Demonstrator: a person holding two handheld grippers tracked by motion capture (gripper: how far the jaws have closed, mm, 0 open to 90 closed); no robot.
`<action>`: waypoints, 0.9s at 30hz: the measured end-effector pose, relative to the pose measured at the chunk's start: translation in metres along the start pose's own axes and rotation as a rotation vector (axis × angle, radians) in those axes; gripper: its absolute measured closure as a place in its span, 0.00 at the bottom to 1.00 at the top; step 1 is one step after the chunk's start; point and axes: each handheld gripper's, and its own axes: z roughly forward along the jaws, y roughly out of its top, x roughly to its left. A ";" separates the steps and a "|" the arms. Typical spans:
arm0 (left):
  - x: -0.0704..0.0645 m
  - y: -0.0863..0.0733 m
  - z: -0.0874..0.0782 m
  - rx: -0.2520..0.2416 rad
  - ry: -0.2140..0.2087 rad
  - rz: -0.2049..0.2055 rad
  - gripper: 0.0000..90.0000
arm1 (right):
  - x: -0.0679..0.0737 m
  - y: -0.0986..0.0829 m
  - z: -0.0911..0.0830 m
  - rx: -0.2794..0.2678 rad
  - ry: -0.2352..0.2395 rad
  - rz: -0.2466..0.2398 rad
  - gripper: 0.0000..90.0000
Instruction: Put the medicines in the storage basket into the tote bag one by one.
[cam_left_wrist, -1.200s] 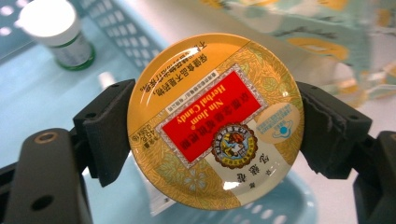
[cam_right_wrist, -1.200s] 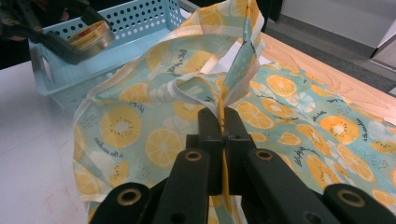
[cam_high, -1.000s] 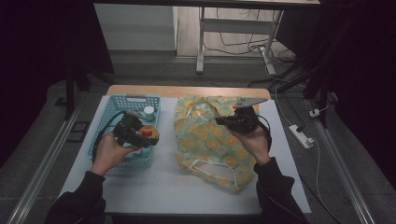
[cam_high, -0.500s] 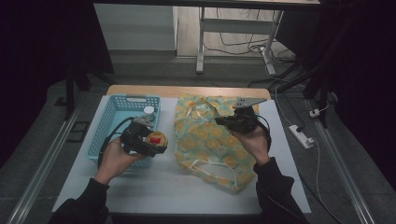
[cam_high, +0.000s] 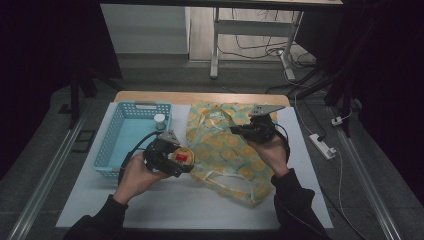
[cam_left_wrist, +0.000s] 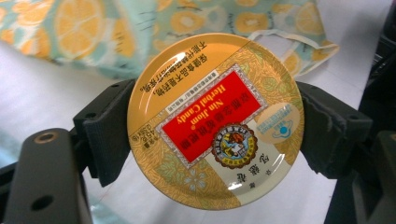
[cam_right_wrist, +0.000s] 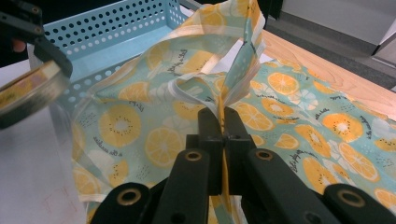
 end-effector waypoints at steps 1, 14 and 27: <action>-0.001 0.001 0.002 0.000 -0.005 0.002 0.22 | 0.000 0.000 0.000 0.002 0.000 0.000 1.00; -0.014 0.023 0.030 -0.004 -0.053 0.046 0.22 | 0.001 0.000 0.001 -0.001 0.007 0.001 1.00; -0.016 0.048 0.063 0.000 -0.086 0.065 0.22 | 0.002 0.002 -0.001 -0.005 0.007 -0.011 1.00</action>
